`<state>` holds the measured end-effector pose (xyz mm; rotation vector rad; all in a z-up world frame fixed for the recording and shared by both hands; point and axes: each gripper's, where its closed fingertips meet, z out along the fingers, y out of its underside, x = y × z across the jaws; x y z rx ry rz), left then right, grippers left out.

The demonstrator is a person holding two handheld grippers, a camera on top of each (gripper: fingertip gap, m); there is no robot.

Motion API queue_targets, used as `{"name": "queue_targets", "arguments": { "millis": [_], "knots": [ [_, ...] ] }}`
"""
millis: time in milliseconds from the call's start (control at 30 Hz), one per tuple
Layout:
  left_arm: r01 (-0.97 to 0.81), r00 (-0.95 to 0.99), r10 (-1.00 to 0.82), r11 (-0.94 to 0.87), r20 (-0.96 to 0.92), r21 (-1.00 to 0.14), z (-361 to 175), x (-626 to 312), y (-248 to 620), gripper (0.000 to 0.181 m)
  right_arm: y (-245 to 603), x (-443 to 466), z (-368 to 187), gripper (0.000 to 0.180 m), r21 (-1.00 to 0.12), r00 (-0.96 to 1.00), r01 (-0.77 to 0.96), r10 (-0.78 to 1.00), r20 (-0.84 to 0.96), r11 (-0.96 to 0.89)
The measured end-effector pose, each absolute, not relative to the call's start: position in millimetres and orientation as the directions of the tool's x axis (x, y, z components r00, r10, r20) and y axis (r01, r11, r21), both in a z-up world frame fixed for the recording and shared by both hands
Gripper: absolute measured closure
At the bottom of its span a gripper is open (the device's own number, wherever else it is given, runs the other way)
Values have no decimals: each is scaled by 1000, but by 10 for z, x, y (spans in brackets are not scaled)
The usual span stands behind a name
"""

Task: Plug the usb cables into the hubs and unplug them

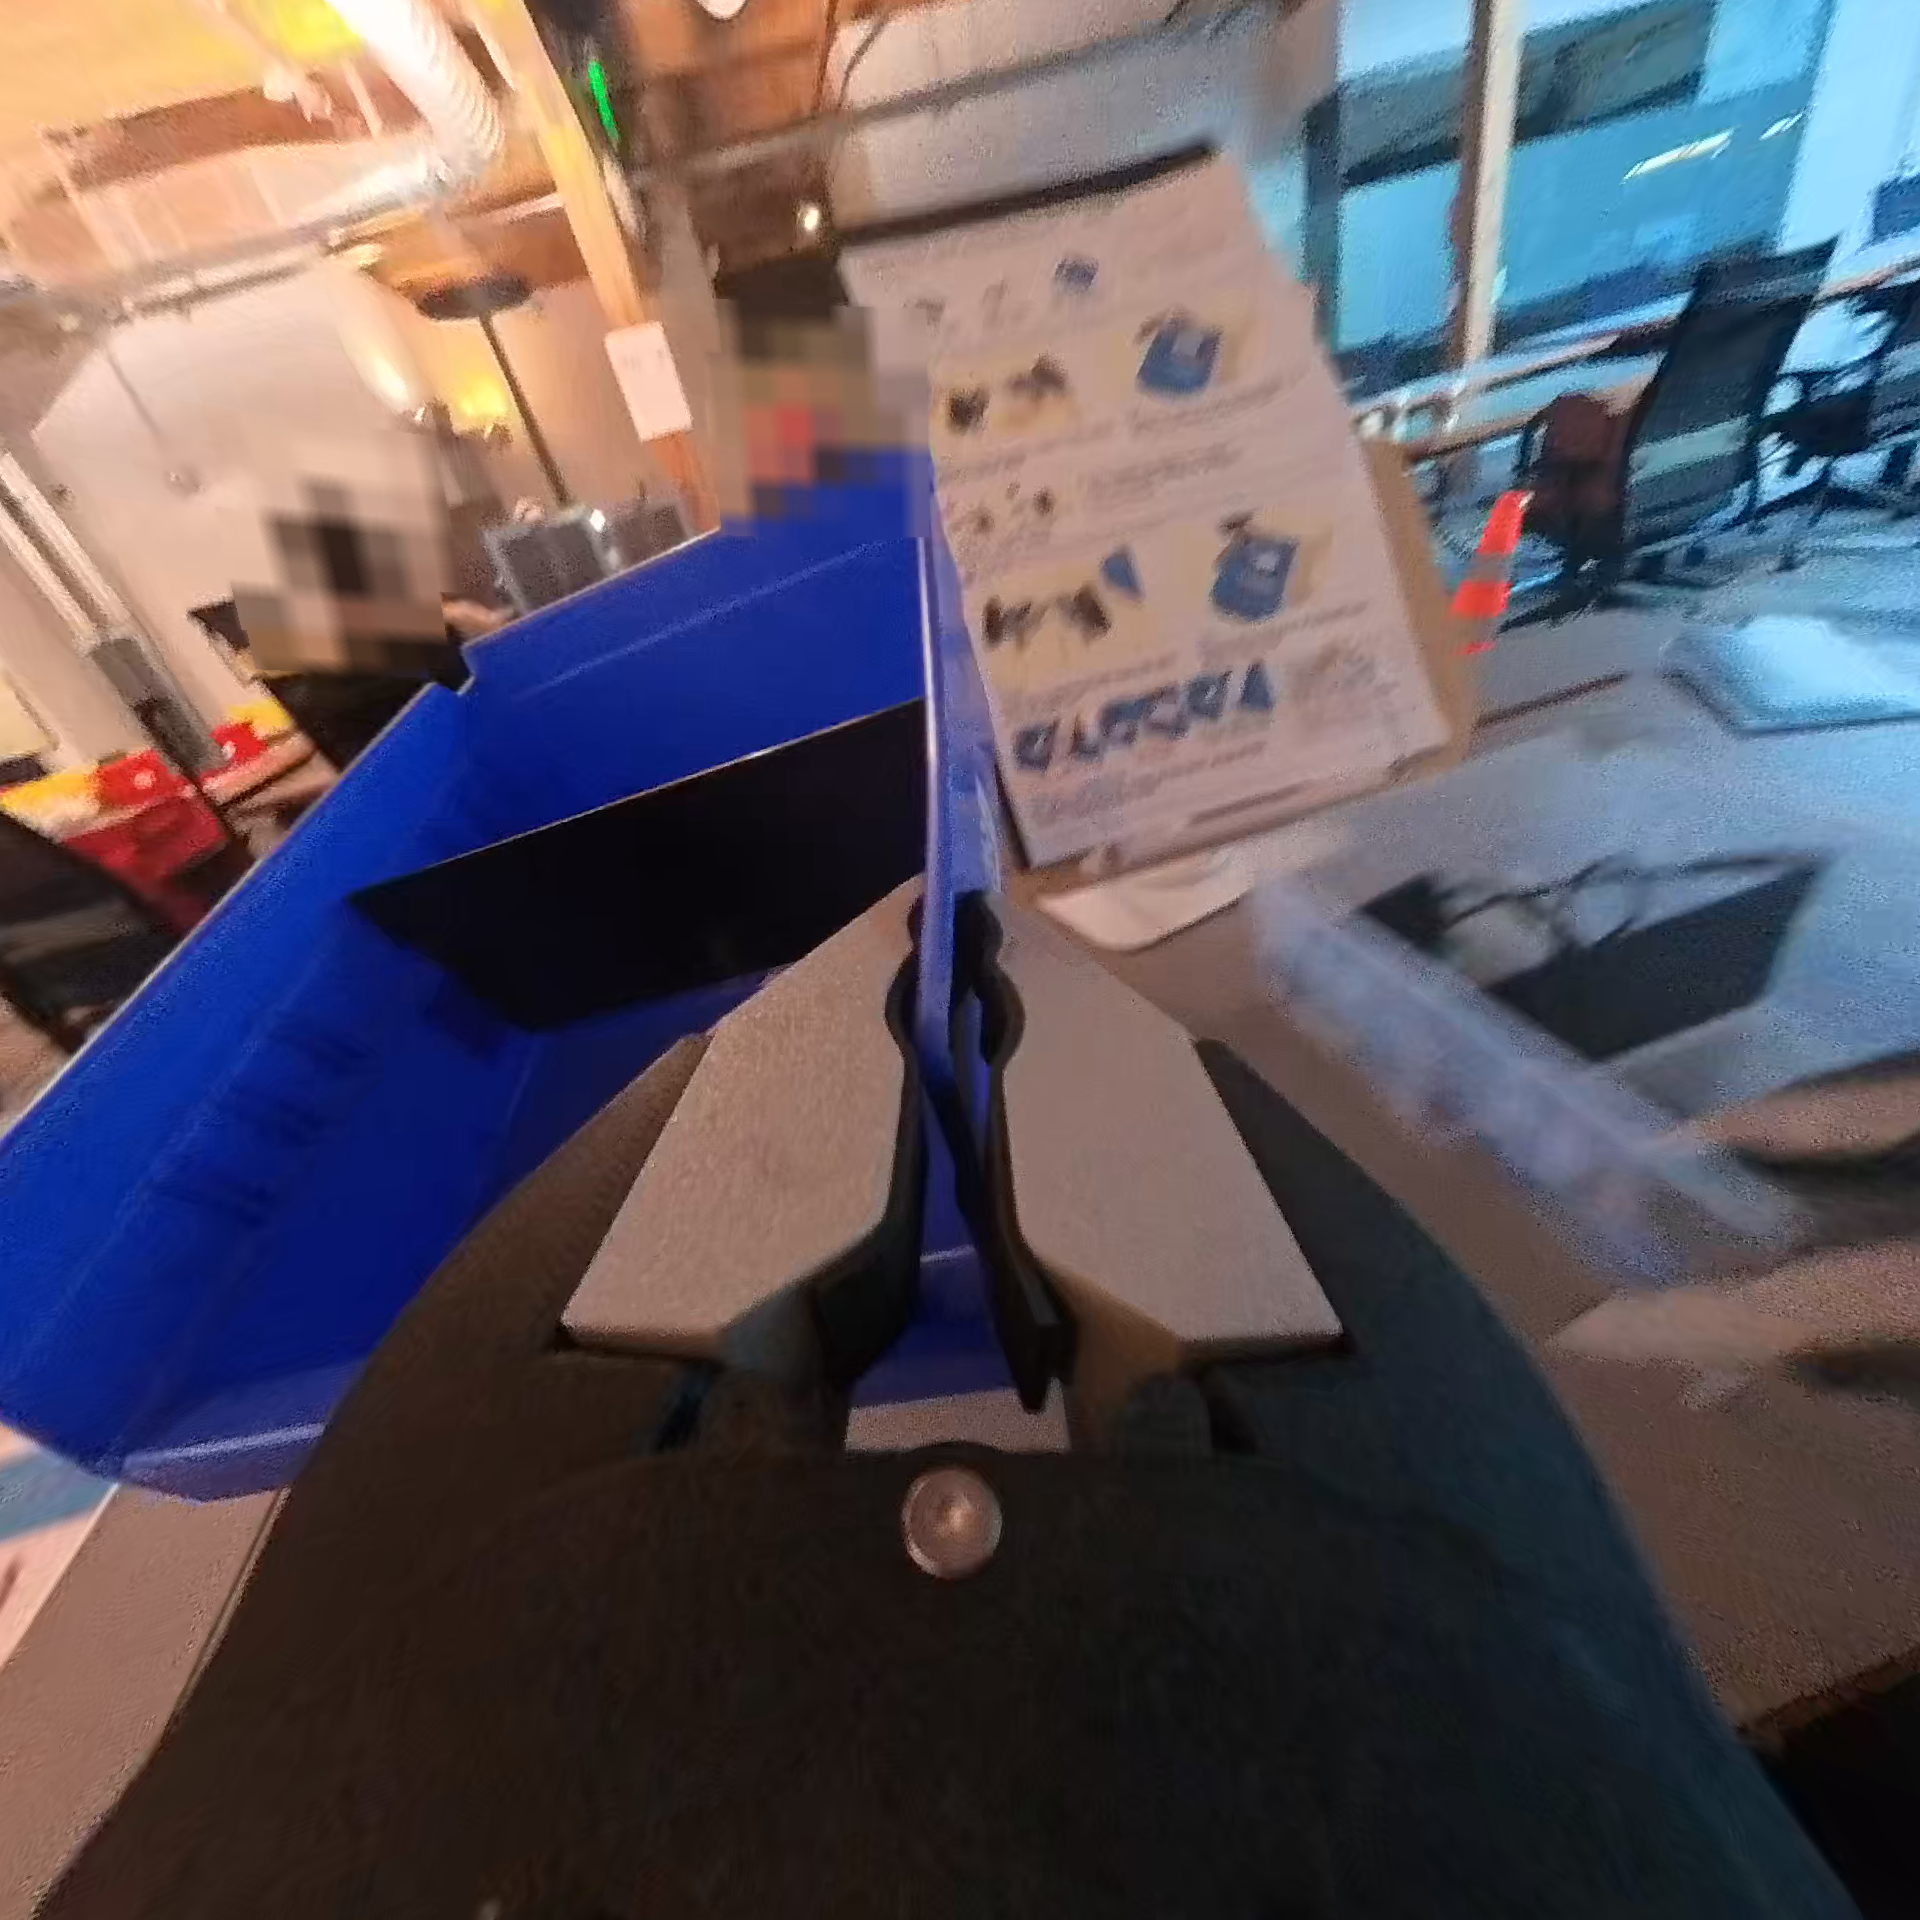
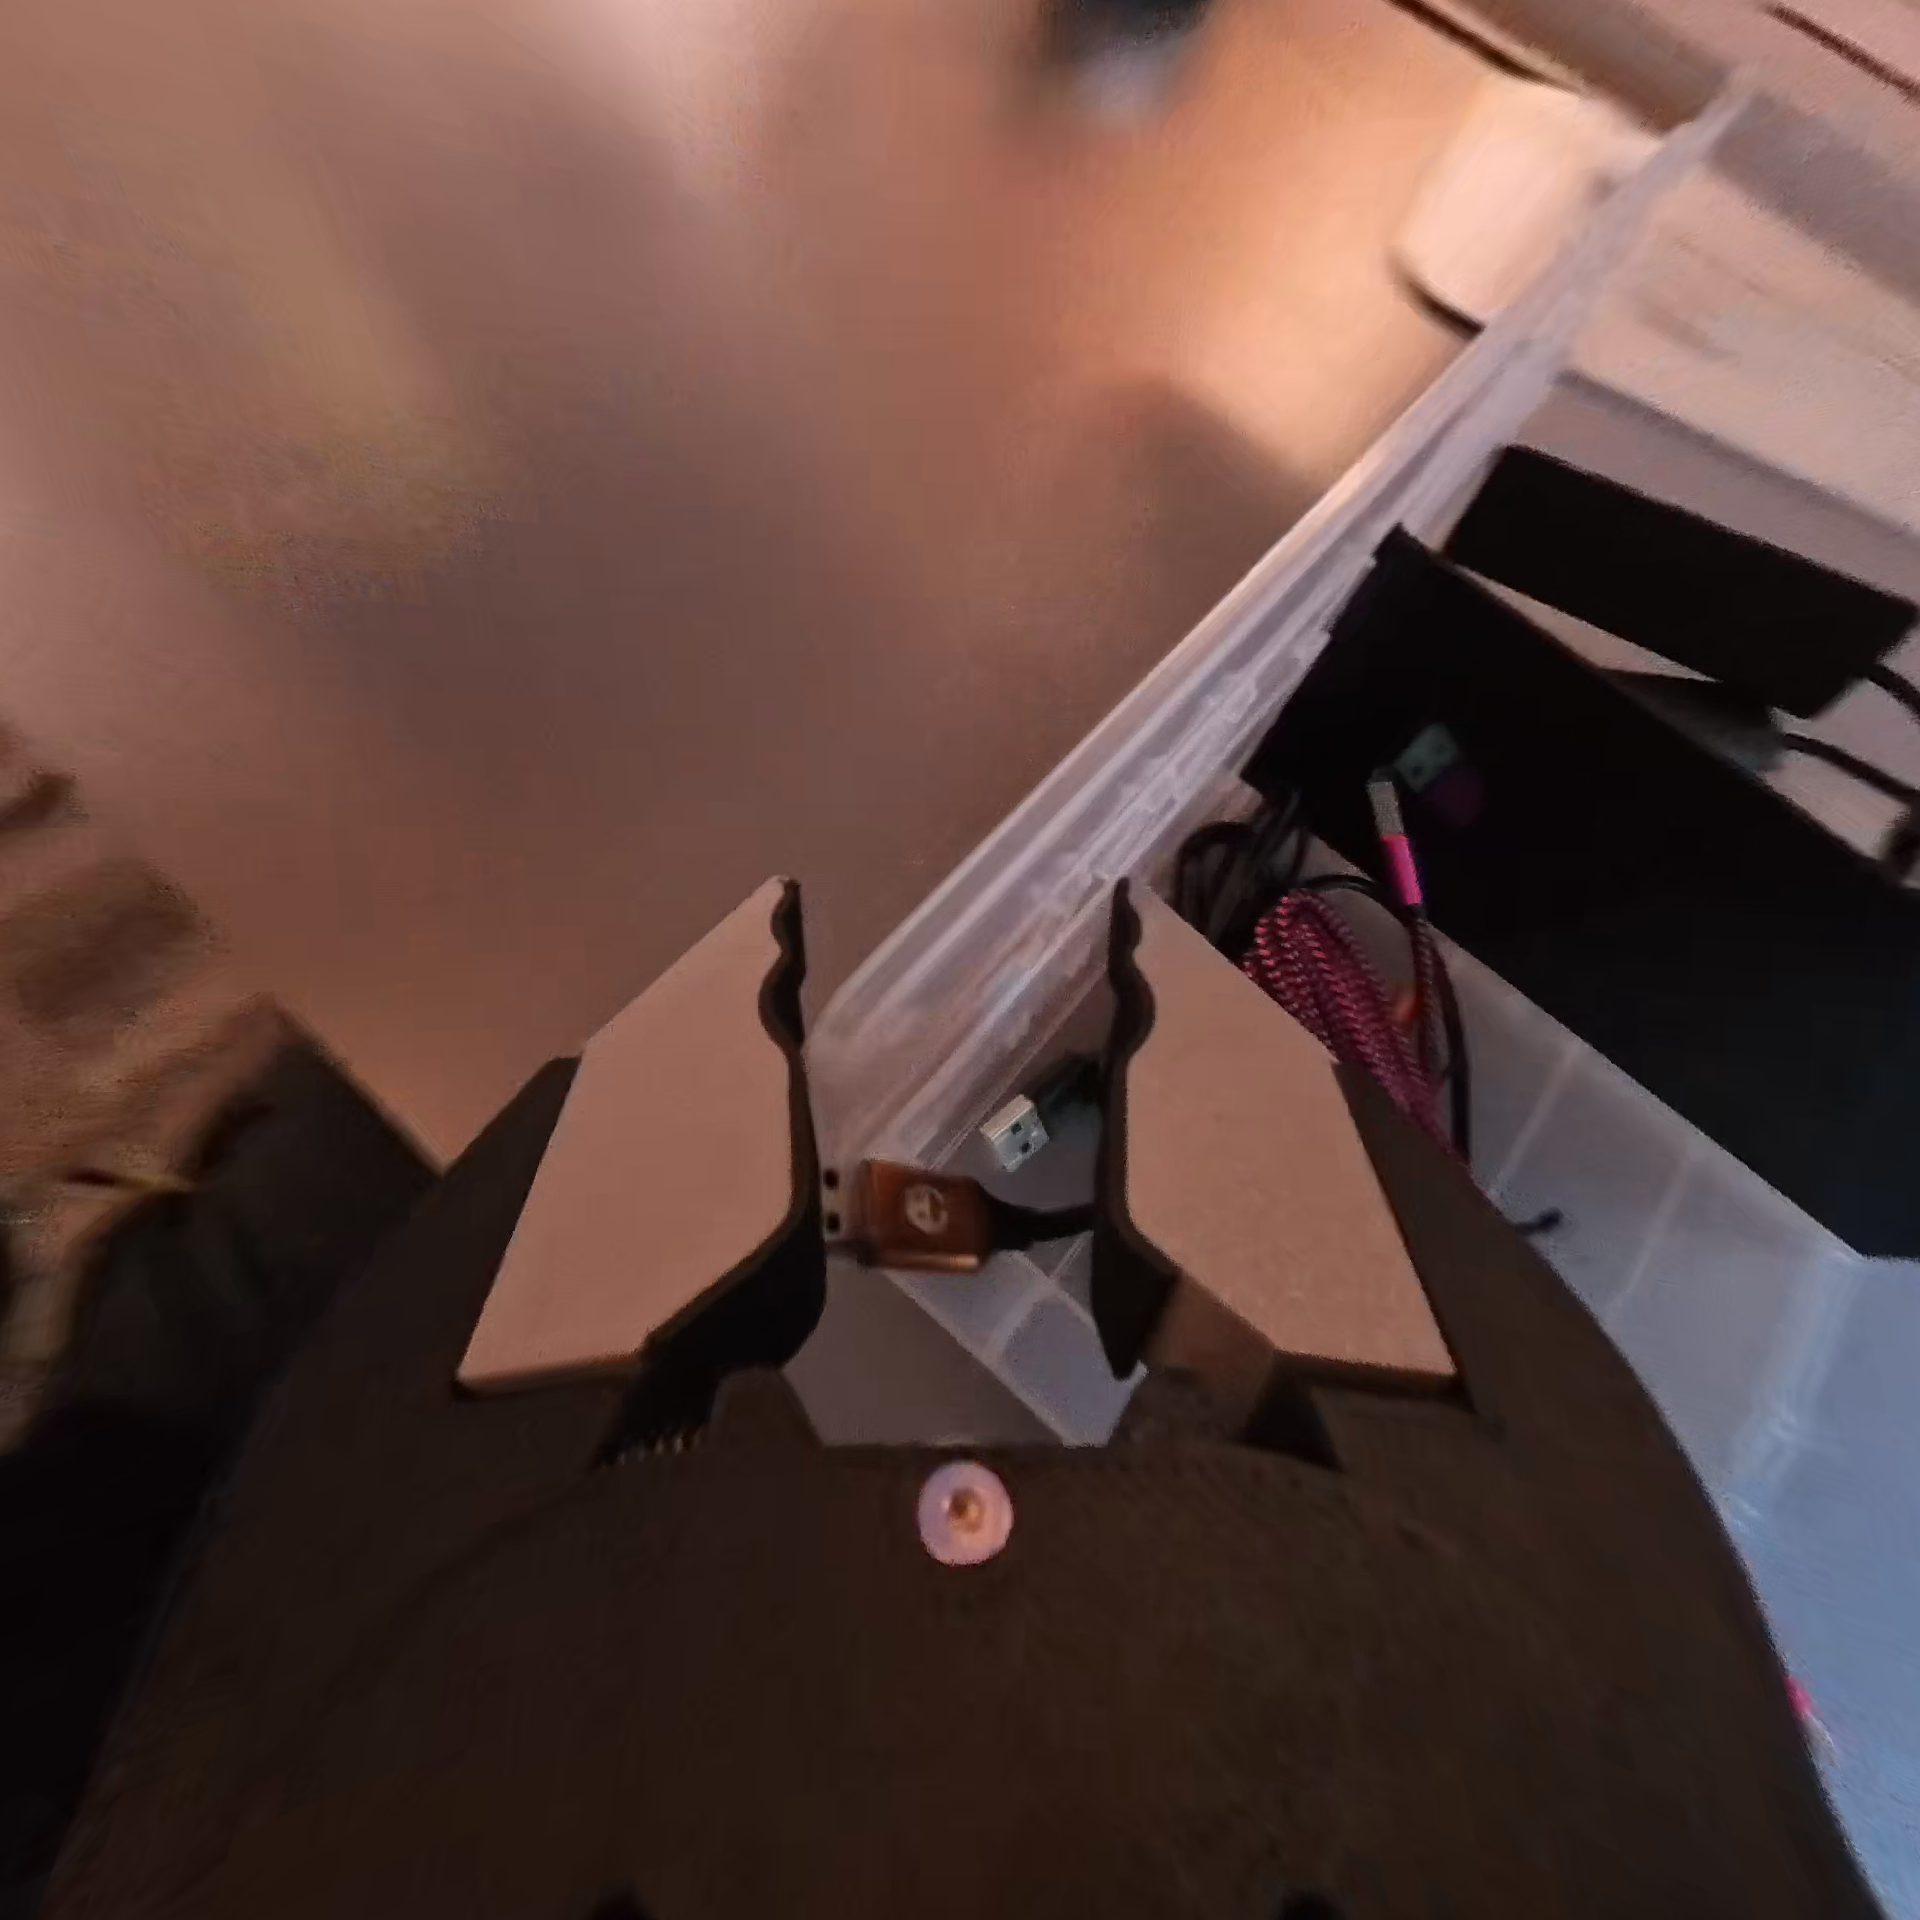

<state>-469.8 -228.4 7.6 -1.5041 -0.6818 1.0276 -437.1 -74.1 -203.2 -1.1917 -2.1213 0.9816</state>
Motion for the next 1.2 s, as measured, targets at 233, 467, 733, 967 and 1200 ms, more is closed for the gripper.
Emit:
{"name": "queue_targets", "arguments": {
  "millis": [233, 467, 733, 967, 1200],
  "knots": [
    [-231, 646, 722, -122, -246, -965, 753, -4490, -1361, 179, -1851, -3964, -1061, 119, -933, -655, 329, 747, -115, 144],
    [-192, 811, 549, -81, -205, -978, 268, -4013, -212, 179, -51, -3373, -128, 98, -989, -562, 88, 826, 52, 122],
    [-56, 918, 374, -200, -129, -978, -1051, -3415, 1105, 177, 1407, -3197, 144, 112, -994, -437, 80, 894, -97, -69],
    [-36, 953, 275, -305, -124, -952, -1414, -3116, 1429, 158, 957, -3302, -608, 114, -924, -619, 318, 785, -33, 212],
    [35, 915, 374, -448, -151, -894, -1286, -3437, -265, 114, 696, -3308, -1575, 127, -635, -779, 383, 604, 170, 671]
  ]
}}
